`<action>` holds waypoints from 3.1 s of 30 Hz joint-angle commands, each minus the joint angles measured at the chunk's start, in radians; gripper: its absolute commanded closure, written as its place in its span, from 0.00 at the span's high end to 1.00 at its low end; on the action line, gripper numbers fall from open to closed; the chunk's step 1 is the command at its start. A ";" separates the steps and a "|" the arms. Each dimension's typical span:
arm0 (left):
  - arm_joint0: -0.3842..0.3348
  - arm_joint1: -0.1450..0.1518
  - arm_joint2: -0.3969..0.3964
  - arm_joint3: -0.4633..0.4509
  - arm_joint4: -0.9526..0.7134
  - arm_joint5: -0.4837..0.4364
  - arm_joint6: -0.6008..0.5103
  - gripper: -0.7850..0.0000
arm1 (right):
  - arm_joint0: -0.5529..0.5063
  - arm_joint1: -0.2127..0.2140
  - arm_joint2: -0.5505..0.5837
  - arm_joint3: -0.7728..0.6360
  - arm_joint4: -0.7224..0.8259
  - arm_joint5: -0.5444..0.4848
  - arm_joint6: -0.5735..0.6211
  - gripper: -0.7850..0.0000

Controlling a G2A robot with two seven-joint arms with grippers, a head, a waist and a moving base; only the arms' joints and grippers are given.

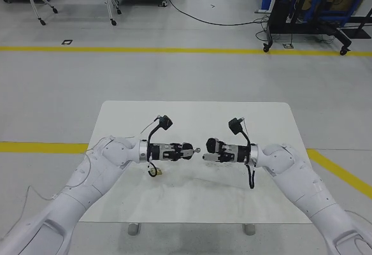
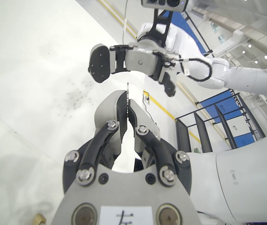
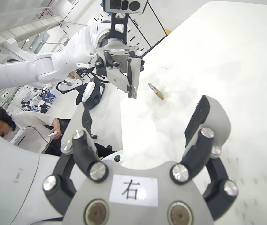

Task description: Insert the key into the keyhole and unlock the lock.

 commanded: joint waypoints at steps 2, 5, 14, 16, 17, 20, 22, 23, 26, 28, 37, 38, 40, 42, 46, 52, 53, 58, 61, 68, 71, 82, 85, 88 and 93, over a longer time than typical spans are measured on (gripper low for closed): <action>-0.002 -0.003 0.006 -0.005 0.005 0.004 -0.022 0.00 | -0.016 0.011 0.010 -0.030 0.039 0.032 0.074 0.43; -0.002 -0.006 0.006 -0.003 -0.006 -0.003 -0.033 0.00 | -0.018 0.014 0.004 -0.040 0.066 0.056 0.118 0.38; -0.009 -0.014 0.015 0.007 -0.049 -0.024 -0.093 0.00 | -0.002 0.008 -0.023 -0.022 0.116 0.054 0.154 0.28; -0.010 -0.016 0.016 0.010 -0.053 -0.025 -0.098 0.00 | 0.001 0.006 -0.029 -0.019 0.123 0.050 0.156 0.25; -0.010 -0.017 0.016 0.011 -0.057 -0.027 -0.102 0.00 | 0.003 0.005 -0.031 -0.017 0.125 0.049 0.157 0.25; -0.012 -0.019 0.020 0.011 -0.061 -0.026 -0.103 0.00 | 0.007 0.002 -0.038 -0.011 0.127 0.050 0.155 0.21; -0.013 -0.019 0.024 0.009 -0.059 -0.025 -0.104 0.00 | 0.010 0.001 -0.041 -0.009 0.127 0.049 0.154 0.13; -0.014 -0.019 0.026 0.008 -0.057 -0.026 -0.103 0.00 | 0.011 0.000 -0.043 -0.008 0.127 0.049 0.153 0.07; -0.016 -0.019 0.029 0.010 -0.055 -0.027 -0.102 0.00 | 0.012 -0.001 -0.047 -0.007 0.126 0.048 0.152 0.00; -0.017 -0.019 0.031 0.010 -0.055 -0.028 -0.101 0.00 | 0.012 -0.001 -0.048 -0.006 0.126 0.046 0.152 0.00; -0.019 -0.019 0.031 0.017 -0.062 -0.037 -0.092 0.00 | 0.004 0.001 -0.045 0.003 0.138 0.029 0.151 0.00; -0.018 -0.019 0.031 0.019 -0.067 -0.037 -0.092 0.00 | 0.003 0.001 -0.045 0.003 0.139 0.029 0.152 0.00; -0.018 -0.019 0.032 0.018 -0.073 -0.038 -0.091 0.53 | 0.003 0.001 -0.045 0.003 0.141 0.025 0.152 0.00; -0.018 -0.018 0.031 0.019 -0.077 -0.040 -0.089 1.00 | 0.004 0.002 -0.043 0.004 0.142 0.022 0.151 0.00; -0.022 -0.011 0.017 0.032 -0.087 -0.055 -0.074 1.00 | 0.002 0.005 -0.032 0.005 0.150 0.013 0.145 0.00; -0.026 0.013 -0.050 0.089 -0.049 -0.041 0.000 1.00 | -0.011 0.018 0.009 0.015 0.165 -0.004 0.140 0.00; -0.027 0.014 -0.055 0.090 -0.034 -0.031 0.013 1.00 | -0.016 0.021 0.019 0.014 0.170 -0.007 0.139 0.00; -0.027 0.014 -0.055 0.090 -0.034 -0.031 0.013 1.00 | -0.019 0.024 0.025 0.012 0.174 -0.010 0.140 0.00; -0.027 0.014 -0.055 0.090 -0.034 -0.031 0.013 1.00 | -0.019 0.024 0.025 0.012 0.174 -0.010 0.140 0.00; 0.014 0.054 -0.097 -0.117 0.691 0.247 0.308 1.00 | -0.019 0.024 0.025 0.012 0.174 -0.010 0.140 0.00; 0.095 0.098 -0.112 -0.290 1.075 0.325 0.324 1.00 | -0.019 0.024 0.025 0.012 0.174 -0.010 0.140 0.00; 0.301 0.209 -0.286 -0.538 1.381 0.044 0.295 1.00 | -0.019 0.024 0.025 0.012 0.174 -0.010 0.140 0.00; 0.310 0.214 -0.291 -0.545 1.366 0.002 0.275 1.00 | -0.019 0.024 0.025 0.012 0.174 -0.010 0.140 0.00; 0.312 0.217 -0.296 -0.537 1.353 -0.041 0.272 0.91 | -0.019 0.024 0.025 0.012 0.174 -0.010 0.140 0.00; 0.312 0.212 -0.274 -0.515 1.355 -0.014 0.218 0.49 | -0.019 0.024 0.025 0.012 0.174 -0.010 0.140 0.00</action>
